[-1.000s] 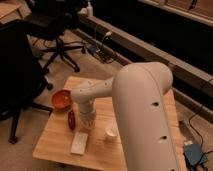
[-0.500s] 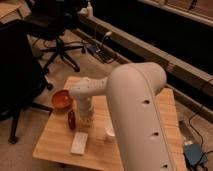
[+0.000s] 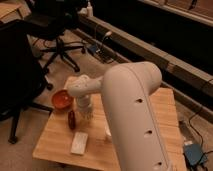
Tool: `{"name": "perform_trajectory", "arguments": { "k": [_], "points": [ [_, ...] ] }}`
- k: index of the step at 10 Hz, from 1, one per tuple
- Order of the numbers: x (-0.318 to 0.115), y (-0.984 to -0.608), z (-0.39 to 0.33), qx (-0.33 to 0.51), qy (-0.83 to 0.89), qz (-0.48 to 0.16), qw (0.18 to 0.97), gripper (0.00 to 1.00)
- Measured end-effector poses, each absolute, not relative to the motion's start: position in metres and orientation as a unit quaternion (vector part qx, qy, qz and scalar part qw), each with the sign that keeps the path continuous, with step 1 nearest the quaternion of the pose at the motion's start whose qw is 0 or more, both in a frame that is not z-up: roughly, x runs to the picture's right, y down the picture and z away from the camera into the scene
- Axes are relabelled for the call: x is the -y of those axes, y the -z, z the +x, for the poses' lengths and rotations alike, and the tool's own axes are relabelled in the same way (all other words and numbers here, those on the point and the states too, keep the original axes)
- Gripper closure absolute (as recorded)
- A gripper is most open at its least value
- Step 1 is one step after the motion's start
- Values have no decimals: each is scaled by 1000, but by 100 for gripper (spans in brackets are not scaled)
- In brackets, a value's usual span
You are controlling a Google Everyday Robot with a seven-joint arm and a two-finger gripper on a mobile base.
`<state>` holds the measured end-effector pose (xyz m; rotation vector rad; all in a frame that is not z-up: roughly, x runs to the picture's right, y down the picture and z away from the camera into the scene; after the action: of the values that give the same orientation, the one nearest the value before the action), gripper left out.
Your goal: Push the eraser across the table
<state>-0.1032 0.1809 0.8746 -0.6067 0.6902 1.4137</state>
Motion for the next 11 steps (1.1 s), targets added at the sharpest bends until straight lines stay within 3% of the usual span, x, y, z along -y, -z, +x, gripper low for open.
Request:
{"name": "perform_trajectory", "arguments": {
  "k": [11],
  "points": [
    [-134,-906,-105,-296,-635,-247,670,100]
  ]
}}
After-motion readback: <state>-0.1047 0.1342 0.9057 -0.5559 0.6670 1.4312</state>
